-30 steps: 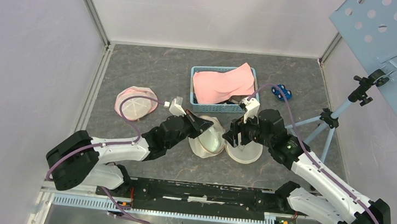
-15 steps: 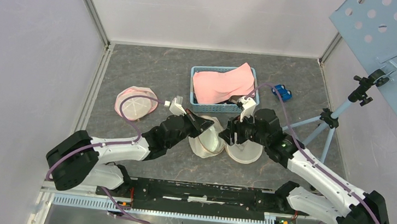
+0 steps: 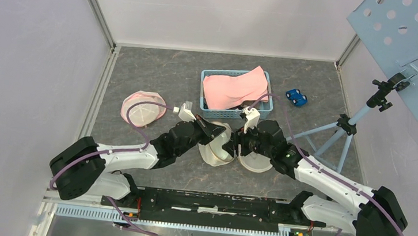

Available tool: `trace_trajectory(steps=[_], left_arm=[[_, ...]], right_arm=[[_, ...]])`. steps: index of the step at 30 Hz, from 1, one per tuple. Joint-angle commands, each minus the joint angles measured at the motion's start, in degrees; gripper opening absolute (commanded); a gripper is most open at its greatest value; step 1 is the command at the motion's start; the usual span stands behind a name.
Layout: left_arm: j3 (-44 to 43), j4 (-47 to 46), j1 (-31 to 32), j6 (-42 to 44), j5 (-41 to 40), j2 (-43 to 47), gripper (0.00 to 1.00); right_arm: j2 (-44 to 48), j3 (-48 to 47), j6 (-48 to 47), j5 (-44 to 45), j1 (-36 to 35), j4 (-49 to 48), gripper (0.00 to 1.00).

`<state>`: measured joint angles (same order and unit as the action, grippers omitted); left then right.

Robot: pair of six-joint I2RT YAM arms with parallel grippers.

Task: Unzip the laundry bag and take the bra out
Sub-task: Pick up the bra from the laundry bag.

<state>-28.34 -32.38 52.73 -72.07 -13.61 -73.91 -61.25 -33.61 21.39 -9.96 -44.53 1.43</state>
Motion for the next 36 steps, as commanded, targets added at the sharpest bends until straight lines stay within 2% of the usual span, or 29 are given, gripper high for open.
trace_trajectory(steps=[1, 5, 8, 9, 11, 14, 15, 16, 21, 24, 27, 36], left_arm=[[-1.5, -4.6, -0.1, -2.8, -1.7, -0.5, 0.02], [-2.1, -3.8, -0.1, -2.5, -1.8, 0.5, 0.02], [-2.4, -1.7, -0.2, -1.5, -2.4, 1.3, 0.04], [-2.2, -0.7, -0.2, -1.4, -2.8, 1.7, 0.09], [-0.5, 0.8, -0.2, -2.4, -4.1, 3.3, 0.3], [4.8, 2.7, -0.2, -4.4, -8.4, 7.2, 0.51], [6.4, 3.5, -0.3, -4.4, -9.5, 8.8, 0.61], [7.4, 4.4, -0.3, -3.4, -10.5, 9.7, 0.64], [10.2, 6.2, -0.7, -0.3, -11.4, 10.1, 0.66], [11.8, 5.3, -0.7, -1.6, -12.2, 8.6, 0.66], [15.2, 0.5, -1.6, -5.3, -12.6, 6.6, 0.72], [15.0, -11.5, -2.5, -7.9, -8.4, -5.9, 0.75]], right_arm=[[-0.9, -0.2, 0.7, 3.1, -0.7, -4.2, 0.66], [-3.8, -0.6, 0.4, 3.1, -0.9, -4.4, 0.61], [-4.5, -0.7, 0.4, 3.2, -0.9, -4.1, 0.44], [-4.3, -0.8, 0.5, 3.6, -0.9, -3.8, 0.37], [-3.5, -1.4, 0.4, 4.7, -1.0, -2.6, 0.2], [-3.2, -2.8, -0.1, 5.8, -0.9, -0.4, 0.0], [-3.4, -3.2, -0.1, 5.8, -0.8, 0.4, 0.0], [-3.6, -3.5, -0.2, 5.8, -0.9, 0.7, 0.0], [-3.8, -4.9, -0.3, 6.4, -0.9, 1.4, 0.0], [-3.9, -6.9, -0.5, 7.1, -0.9, 3.1, 0.0], [-4.0, -8.1, -0.8, 7.5, -0.9, 4.1, 0.0], [-5.2, -9.8, -1.9, 7.1, -0.9, 5.8, 0.0]])
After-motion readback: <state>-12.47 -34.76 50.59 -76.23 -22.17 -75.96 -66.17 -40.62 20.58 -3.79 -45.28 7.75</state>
